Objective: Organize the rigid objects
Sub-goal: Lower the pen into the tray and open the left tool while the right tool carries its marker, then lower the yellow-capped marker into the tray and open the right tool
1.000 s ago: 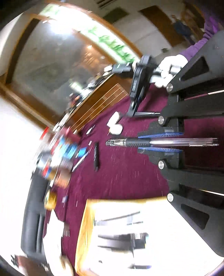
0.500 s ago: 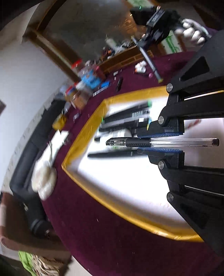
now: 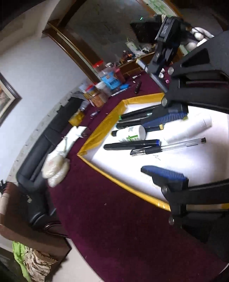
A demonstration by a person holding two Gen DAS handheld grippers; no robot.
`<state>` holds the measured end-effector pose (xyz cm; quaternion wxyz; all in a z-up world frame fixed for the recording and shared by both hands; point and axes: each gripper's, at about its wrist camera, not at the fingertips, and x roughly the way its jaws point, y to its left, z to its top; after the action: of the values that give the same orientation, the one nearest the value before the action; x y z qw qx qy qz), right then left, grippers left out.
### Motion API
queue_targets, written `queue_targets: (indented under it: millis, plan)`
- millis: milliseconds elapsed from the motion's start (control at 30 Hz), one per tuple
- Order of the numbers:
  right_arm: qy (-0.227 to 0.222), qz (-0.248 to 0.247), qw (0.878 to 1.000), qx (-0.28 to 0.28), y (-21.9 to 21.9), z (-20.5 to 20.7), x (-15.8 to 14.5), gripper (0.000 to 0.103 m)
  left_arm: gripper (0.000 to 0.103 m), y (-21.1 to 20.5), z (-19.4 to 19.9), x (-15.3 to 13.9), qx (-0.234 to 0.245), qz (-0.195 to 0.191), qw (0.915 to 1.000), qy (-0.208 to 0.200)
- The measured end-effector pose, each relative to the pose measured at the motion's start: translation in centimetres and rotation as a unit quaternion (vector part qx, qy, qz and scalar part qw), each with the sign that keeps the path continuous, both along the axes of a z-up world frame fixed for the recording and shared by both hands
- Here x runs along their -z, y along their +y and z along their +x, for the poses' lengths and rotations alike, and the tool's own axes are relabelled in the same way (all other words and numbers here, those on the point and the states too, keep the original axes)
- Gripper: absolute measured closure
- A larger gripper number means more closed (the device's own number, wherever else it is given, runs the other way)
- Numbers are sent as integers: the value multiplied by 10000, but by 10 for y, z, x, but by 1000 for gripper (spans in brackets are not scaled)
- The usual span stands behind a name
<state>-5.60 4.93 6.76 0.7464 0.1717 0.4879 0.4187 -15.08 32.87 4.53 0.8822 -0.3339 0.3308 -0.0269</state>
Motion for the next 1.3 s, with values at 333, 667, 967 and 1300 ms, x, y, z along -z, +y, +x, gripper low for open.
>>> queue_targets:
  millis: [333, 667, 967, 1300]
  plan:
    - [1, -513, 9975, -477, 97, 28, 16, 89, 55, 18, -11, 8, 47, -229, 9997, 20]
    - [144, -1160, 9929, -204, 134, 55, 39, 89, 46, 26, -18, 5, -26, -250, 9996, -83]
    - [-316, -993, 9945, 128, 78, 36, 12, 71, 40, 0, -16, -5, 230, -258, 9993, -149]
    - [-573, -1406, 9762, 1551, -104, 24, 10, 64, 32, -65, -12, -29, 991, -10, 9944, -360]
